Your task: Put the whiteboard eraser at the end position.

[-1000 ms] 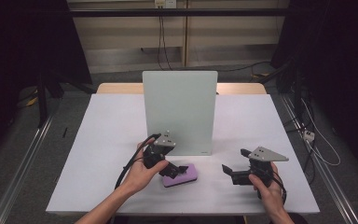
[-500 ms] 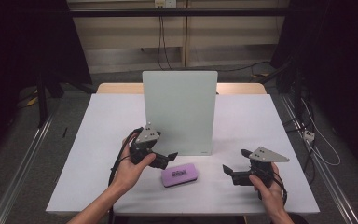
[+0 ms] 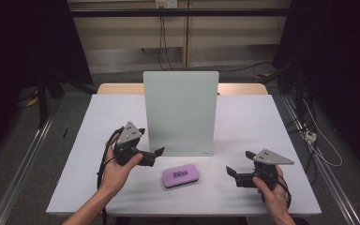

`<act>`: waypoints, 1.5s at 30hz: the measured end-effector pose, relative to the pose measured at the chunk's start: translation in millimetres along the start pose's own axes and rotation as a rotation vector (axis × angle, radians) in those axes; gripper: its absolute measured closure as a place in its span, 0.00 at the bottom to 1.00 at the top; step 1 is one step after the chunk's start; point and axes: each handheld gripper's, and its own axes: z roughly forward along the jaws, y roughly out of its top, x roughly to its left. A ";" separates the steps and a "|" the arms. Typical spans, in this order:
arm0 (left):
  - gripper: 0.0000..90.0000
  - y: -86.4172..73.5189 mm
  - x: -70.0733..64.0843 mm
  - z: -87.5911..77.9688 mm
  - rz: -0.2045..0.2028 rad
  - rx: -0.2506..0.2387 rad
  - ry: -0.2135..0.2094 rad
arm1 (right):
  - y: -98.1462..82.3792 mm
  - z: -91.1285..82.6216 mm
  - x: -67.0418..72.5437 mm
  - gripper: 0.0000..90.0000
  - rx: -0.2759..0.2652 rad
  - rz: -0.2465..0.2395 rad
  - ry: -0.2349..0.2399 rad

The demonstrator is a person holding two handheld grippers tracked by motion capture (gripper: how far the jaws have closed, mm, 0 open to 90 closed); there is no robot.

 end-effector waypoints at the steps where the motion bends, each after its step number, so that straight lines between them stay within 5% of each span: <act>1: 0.05 -1.1 0.2 -2.4 0.003 0.000 0.010 | 0.0 -0.2 0.2 0.05 -0.001 0.003 0.000; 11: 0.05 -12.9 3.5 -21.7 -0.024 -0.012 0.047 | -0.7 -1.5 -0.4 0.05 0.001 0.002 -0.004; 27: 0.05 -58.7 16.6 -50.0 -0.106 -0.008 0.162 | -0.9 0.3 0.7 0.05 0.004 0.005 -0.006; 38: 0.05 -78.4 18.8 -63.8 -0.167 -0.048 0.192 | -1.0 -0.6 0.8 0.05 0.001 0.005 -0.004; 45: 0.05 -87.4 24.3 -63.8 -0.233 -0.053 0.162 | -1.3 -1.5 0.1 0.05 0.003 0.003 -0.005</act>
